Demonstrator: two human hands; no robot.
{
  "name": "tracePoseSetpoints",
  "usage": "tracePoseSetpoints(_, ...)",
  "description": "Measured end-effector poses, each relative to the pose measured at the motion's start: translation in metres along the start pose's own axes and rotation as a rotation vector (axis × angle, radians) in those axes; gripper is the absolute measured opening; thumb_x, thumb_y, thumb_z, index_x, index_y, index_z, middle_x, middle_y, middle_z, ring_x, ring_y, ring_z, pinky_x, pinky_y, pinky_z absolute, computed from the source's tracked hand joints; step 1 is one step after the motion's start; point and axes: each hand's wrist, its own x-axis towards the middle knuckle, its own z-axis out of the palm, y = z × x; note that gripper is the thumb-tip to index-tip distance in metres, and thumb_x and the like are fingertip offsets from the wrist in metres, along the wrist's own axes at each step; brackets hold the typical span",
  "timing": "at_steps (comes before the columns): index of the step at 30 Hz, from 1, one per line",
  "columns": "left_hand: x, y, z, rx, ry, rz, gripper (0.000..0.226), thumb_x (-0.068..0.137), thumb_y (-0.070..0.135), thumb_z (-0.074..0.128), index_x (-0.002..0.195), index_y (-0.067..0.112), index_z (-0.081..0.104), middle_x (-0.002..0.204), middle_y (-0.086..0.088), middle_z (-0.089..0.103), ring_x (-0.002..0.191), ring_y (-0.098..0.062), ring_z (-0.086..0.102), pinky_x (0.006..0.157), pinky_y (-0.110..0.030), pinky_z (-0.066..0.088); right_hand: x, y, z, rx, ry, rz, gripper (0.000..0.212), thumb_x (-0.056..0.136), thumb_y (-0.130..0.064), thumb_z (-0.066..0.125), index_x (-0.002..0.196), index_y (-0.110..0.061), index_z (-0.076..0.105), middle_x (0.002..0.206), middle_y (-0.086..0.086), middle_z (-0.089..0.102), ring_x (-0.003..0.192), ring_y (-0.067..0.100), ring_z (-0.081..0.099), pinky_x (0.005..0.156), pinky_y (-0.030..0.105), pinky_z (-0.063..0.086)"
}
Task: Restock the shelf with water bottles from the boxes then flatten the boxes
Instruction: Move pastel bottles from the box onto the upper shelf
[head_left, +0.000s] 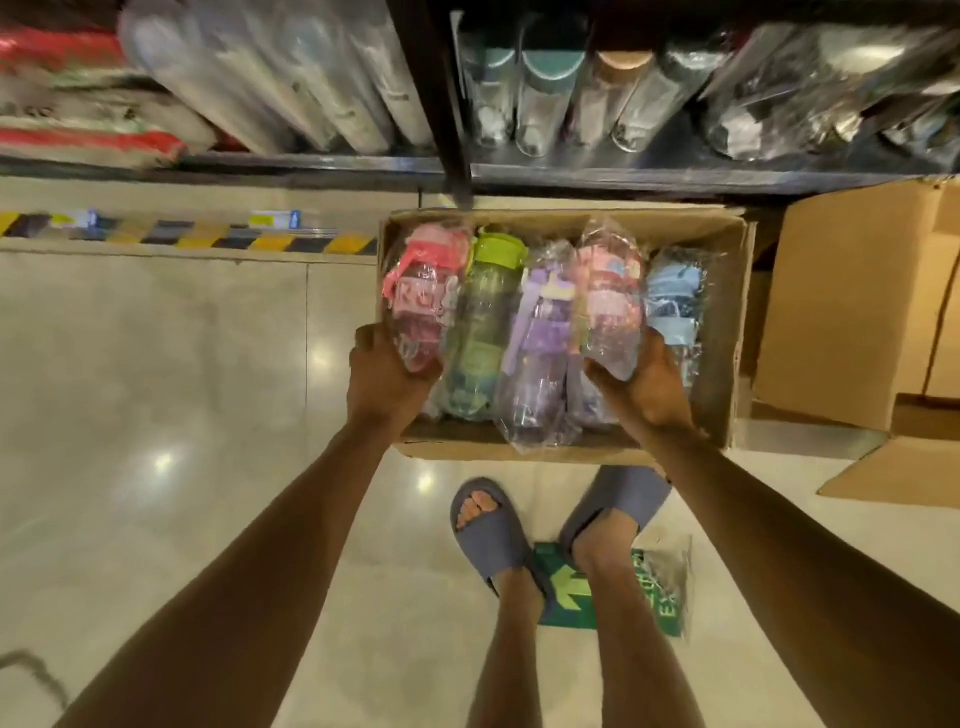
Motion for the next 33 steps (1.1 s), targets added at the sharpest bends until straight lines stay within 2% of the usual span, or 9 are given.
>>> tracePoseSetpoints(4,0.02,-0.006,0.014,0.034,0.009,-0.009,0.092,0.075,0.047,0.084,0.148,0.012,0.04,0.13,-0.016,0.053,0.118,-0.034,0.048,0.097,-0.046,0.047,0.029,0.02,0.034,0.222,-0.05,0.096,0.124,0.061,-0.088,0.074,0.158,-0.03,0.022,0.158,0.006,0.042,0.143,0.035,0.045,0.115,0.057,0.041)
tracePoseSetpoints(9,0.013,-0.004,0.028,-0.034,-0.004,-0.064,0.104,0.075,0.044,0.087,0.154,0.018,0.025,0.142,-0.016,0.033,0.132,-0.036,0.034,0.108,-0.048,0.039,0.039,0.021,0.027,0.157,-0.105,0.339,0.103,0.072,-0.056,0.087,0.148,-0.008,0.037,0.145,0.014,0.055,0.125,0.036,0.061,0.102,0.046,0.056)
tracePoseSetpoints(12,0.004,0.0,0.036,-0.132,-0.009,-0.033,0.104,0.068,0.055,0.082,0.151,0.02,0.029,0.145,-0.012,0.04,0.133,-0.033,0.039,0.11,-0.049,0.041,0.038,0.026,0.019,0.245,-0.089,0.344,0.098,0.058,-0.061,0.093,0.131,-0.009,0.05,0.123,0.015,0.067,0.085,0.024,0.064,0.075,0.042,0.061)
tracePoseSetpoints(16,-0.01,0.004,0.045,-0.326,-0.039,-0.061,0.093,0.071,0.033,0.087,0.142,0.027,0.028,0.132,0.003,0.055,0.118,-0.023,0.059,0.091,-0.047,0.06,0.031,0.033,0.004,0.297,-0.079,0.338,0.072,0.058,-0.051,0.094,0.112,-0.012,0.065,0.101,0.011,0.076,0.065,0.017,0.06,0.056,0.033,0.054)
tracePoseSetpoints(21,-0.003,0.016,0.049,-0.452,-0.061,-0.192,0.097,0.067,0.019,0.09,0.138,0.023,0.024,0.126,0.001,0.051,0.11,-0.02,0.057,0.08,-0.031,0.058,0.007,0.038,-0.013,0.527,-0.129,0.166,0.049,0.08,-0.012,0.087,0.123,-0.009,0.065,0.113,0.006,0.075,0.098,0.02,0.075,0.076,0.033,0.063)
tracePoseSetpoints(24,-0.002,0.014,0.038,-0.554,-0.122,-0.233,0.099,0.054,0.022,0.091,0.139,0.022,0.04,0.121,0.0,0.062,0.107,-0.02,0.065,0.078,-0.038,0.063,-0.009,0.037,-0.025,0.575,-0.182,0.12,0.086,0.068,-0.037,0.094,0.138,-0.015,0.048,0.117,-0.005,0.067,0.107,0.015,0.068,0.082,0.023,0.061)
tracePoseSetpoints(26,-0.009,0.01,0.03,-0.583,-0.163,-0.181,0.074,0.057,0.02,0.089,0.125,0.026,0.061,0.11,0.001,0.073,0.101,-0.017,0.073,0.079,-0.043,0.065,-0.023,0.034,-0.036,0.623,-0.215,0.114,0.102,0.061,-0.046,0.092,0.144,-0.012,0.043,0.12,-0.001,0.064,0.105,0.021,0.068,0.073,0.013,0.058)
tracePoseSetpoints(29,-0.038,0.017,0.004,-0.623,-0.181,-0.133,0.05,0.072,0.009,0.083,0.112,0.033,0.068,0.102,0.005,0.076,0.094,-0.01,0.074,0.075,-0.034,0.063,-0.048,0.028,-0.056,0.832,-0.235,0.052,0.06,0.089,0.005,0.071,0.141,-0.015,0.05,0.13,0.006,0.067,0.116,0.022,0.07,0.081,0.027,0.062)
tracePoseSetpoints(33,-0.092,0.034,-0.05,-0.802,-0.288,-0.118,0.058,0.07,0.02,0.082,0.126,0.022,0.065,0.111,-0.005,0.075,0.104,-0.028,0.073,0.081,-0.04,0.062,-0.088,0.017,-0.087,0.864,-0.209,0.035,0.08,0.08,-0.021,0.089,0.148,-0.026,0.047,0.136,0.002,0.066,0.12,0.021,0.068,0.089,0.044,0.063)
